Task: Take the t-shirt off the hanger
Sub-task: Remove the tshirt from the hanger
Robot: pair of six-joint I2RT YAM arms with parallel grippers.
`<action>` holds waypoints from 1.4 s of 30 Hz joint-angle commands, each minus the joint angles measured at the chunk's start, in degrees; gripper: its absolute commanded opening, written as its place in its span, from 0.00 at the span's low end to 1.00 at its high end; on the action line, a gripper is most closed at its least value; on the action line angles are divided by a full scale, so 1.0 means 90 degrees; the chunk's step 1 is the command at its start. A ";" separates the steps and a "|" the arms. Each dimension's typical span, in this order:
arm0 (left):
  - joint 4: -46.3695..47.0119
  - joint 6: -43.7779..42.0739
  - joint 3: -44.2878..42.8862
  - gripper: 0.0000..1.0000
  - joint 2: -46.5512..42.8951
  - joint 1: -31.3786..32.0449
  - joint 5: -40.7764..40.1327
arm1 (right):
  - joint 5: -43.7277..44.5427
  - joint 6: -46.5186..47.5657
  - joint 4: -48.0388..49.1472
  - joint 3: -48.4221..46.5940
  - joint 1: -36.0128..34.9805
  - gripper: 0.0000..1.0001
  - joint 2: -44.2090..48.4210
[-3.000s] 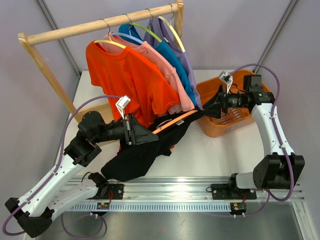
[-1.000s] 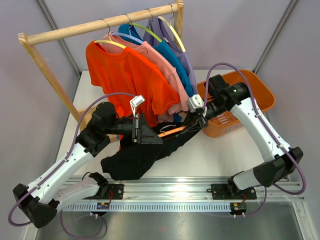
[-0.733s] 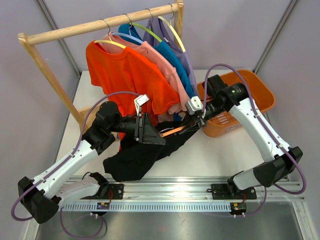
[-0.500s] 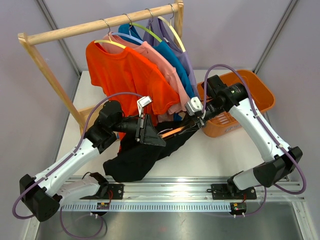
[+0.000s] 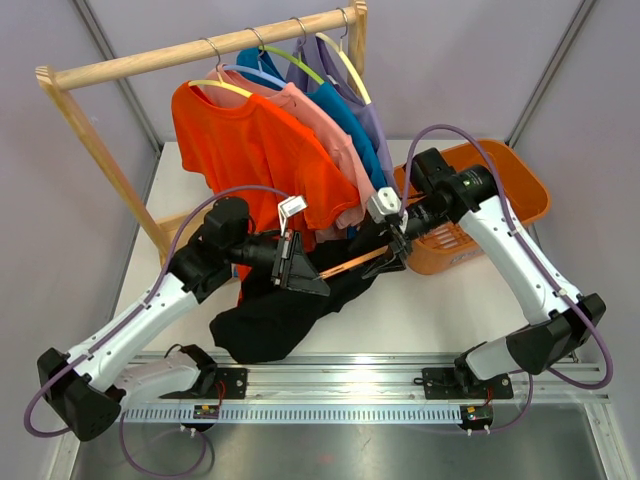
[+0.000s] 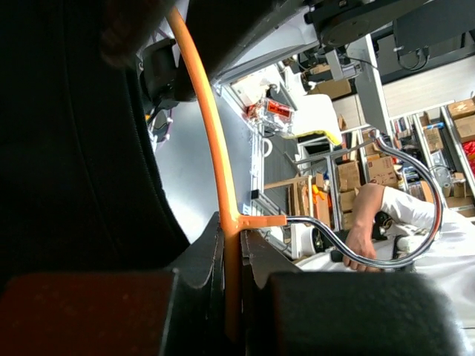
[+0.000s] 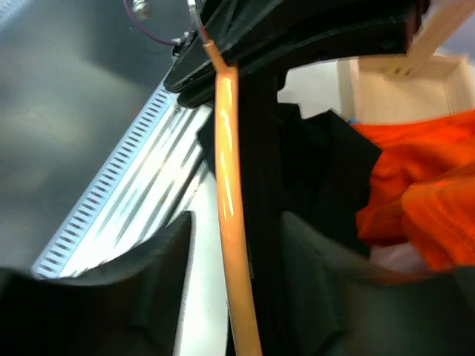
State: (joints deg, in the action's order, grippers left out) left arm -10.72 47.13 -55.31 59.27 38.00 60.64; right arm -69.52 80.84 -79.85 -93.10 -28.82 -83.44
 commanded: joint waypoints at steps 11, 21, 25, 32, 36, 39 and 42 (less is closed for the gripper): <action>0.0428 0.0397 0.0432 0.00 -0.0911 -0.0023 -0.1122 | 0.1550 -0.7773 0.3529 -0.0126 0.0545 0.81 0.1194; 0.0888 0.0856 0.0686 0.00 -0.1185 -0.0033 -0.1836 | 0.4609 -1.1119 0.4352 0.1769 0.0575 0.73 0.2465; 0.1054 0.0983 0.0716 0.00 -0.1233 -0.0033 -0.1816 | 0.4492 -1.1802 0.4360 0.1926 0.0575 0.70 0.2124; 0.1123 0.1032 0.0764 0.00 -0.1350 -0.0033 -0.1748 | 0.4511 -1.2088 0.4742 0.1917 0.0565 0.65 0.1840; 0.1162 0.1101 0.0804 0.00 -0.1448 -0.0033 -0.1748 | 0.4521 -1.2146 0.4839 0.1985 0.0536 0.60 0.1732; 0.1317 0.1149 0.0843 0.00 -0.1468 -0.0023 -0.1709 | 0.4540 -1.2224 0.4946 0.2053 0.0516 0.53 0.1673; 0.1425 0.1208 0.0872 0.00 -0.1458 -0.0023 -0.1631 | 0.4589 -1.2263 0.5132 0.2083 0.0516 0.42 0.1664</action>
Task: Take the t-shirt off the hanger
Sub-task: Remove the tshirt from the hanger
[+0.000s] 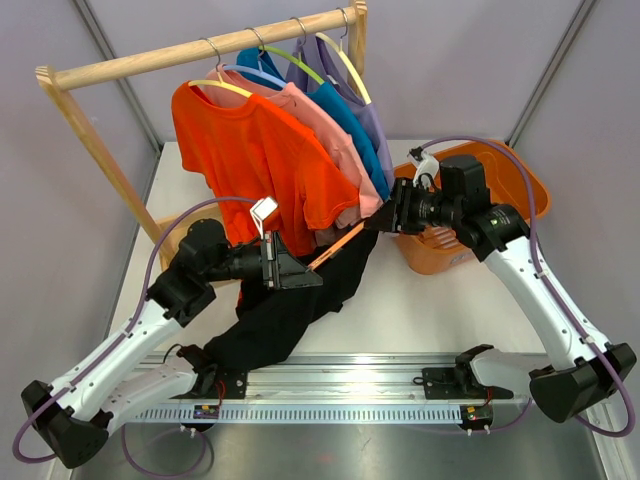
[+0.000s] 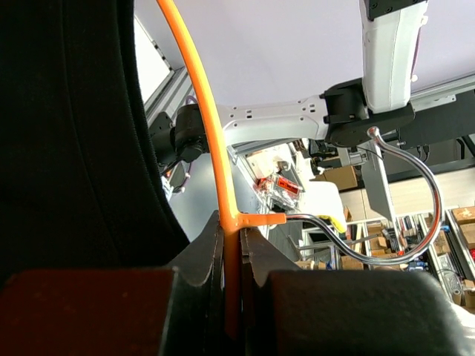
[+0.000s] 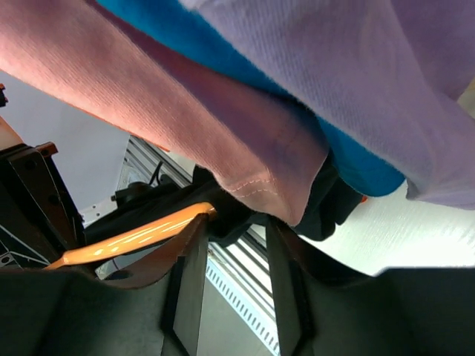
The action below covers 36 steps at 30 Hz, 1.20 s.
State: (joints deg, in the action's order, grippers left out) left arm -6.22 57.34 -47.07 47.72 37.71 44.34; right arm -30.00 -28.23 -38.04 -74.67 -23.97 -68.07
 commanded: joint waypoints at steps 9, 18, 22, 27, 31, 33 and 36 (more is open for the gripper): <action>0.1091 0.0162 -0.0044 0.00 -0.0156 0.0009 0.0493 | 0.0637 0.0284 0.0672 -0.0013 -0.0023 0.00 -0.0112; 0.0262 -0.0190 0.0045 0.00 -0.0634 0.0009 0.1576 | 0.1253 0.1769 0.0419 -0.0062 0.0992 0.00 -0.0492; -0.0080 -0.0151 -0.0229 0.00 -0.0820 -0.0001 0.1948 | 0.1282 0.2217 0.0535 0.0240 0.1325 0.00 -0.0561; 0.0055 0.0112 -0.0629 0.00 -0.0791 -0.0001 0.2280 | 0.1487 0.2452 0.0740 0.0709 0.1403 0.00 -0.0483; 0.0154 0.0279 -0.1008 0.00 -0.0684 -0.0001 0.2456 | 0.1595 0.2599 0.0857 0.0856 0.1695 0.00 -0.0581; 0.0037 0.0231 -0.1205 0.00 -0.0625 -0.0011 0.2476 | 0.1575 0.2716 0.0926 0.0914 0.1842 0.00 -0.0707; 0.0027 0.0201 -0.1537 0.00 -0.0537 -0.0030 0.2418 | 0.1556 0.2843 0.1072 0.1031 0.2028 0.00 -0.0747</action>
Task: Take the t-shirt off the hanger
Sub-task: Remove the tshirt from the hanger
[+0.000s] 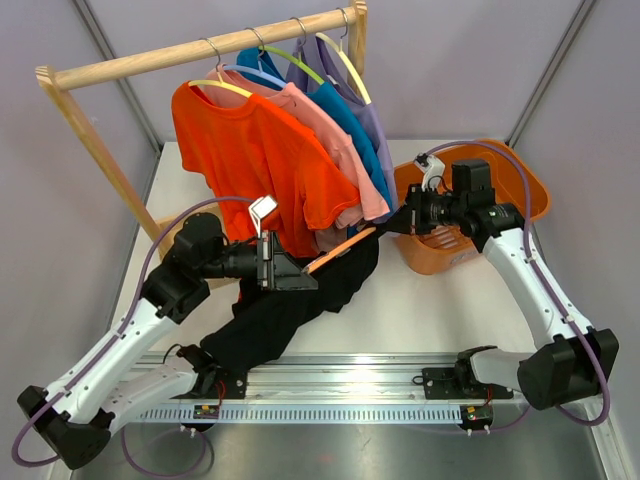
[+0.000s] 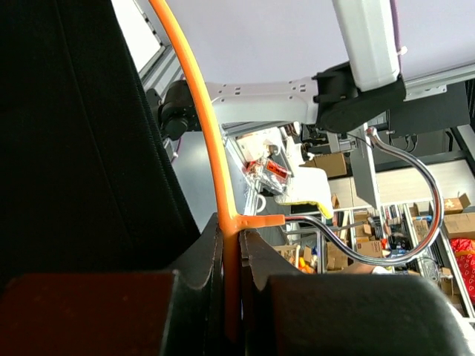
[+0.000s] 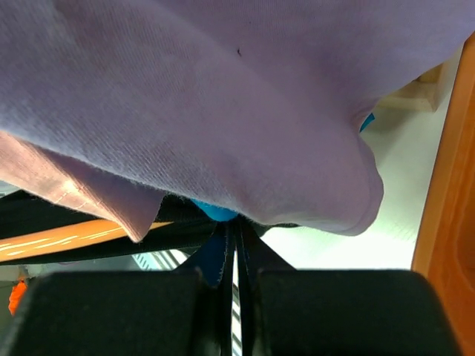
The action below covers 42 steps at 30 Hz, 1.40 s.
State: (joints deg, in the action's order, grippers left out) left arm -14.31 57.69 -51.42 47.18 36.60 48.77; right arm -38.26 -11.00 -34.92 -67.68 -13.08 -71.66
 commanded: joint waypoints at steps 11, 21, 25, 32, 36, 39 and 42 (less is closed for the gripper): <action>0.2515 0.1254 -0.1298 0.00 -0.0252 0.0084 0.1954 | 0.2405 0.1037 0.0940 0.0459 0.1024 0.00 -0.0544; 0.3074 0.1852 -0.1855 0.00 -0.0056 0.0084 0.2022 | 0.2357 0.0910 0.1194 0.0401 0.1219 0.00 -0.0846; 0.3103 0.1842 -0.2108 0.00 0.0012 0.0074 0.1993 | 0.2259 0.0959 0.1233 0.0313 0.1385 0.00 -0.0944; 0.3726 0.2183 -0.2081 0.00 0.0168 0.0074 0.2022 | 0.1529 0.1047 0.1194 0.0215 0.1658 0.00 -0.0993; 0.4887 0.2817 -0.1378 0.00 0.0265 0.0074 0.2100 | 0.0046 0.1416 0.0951 0.0206 0.1659 0.00 -0.0944; 0.6069 0.3421 -0.1230 0.00 0.0577 0.0084 0.2149 | -0.0748 0.1798 0.0569 0.0117 0.1493 0.00 -0.0877; 0.6968 0.3901 -0.1269 0.00 0.0986 0.0103 0.2217 | -0.0565 0.1858 0.0510 0.0137 0.1268 0.00 -0.0788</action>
State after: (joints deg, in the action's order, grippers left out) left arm 7.40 86.80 -57.54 58.61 35.88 52.45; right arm -59.07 -2.70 -28.25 -67.72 -2.96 -76.03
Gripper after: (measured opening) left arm 0.083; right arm 0.008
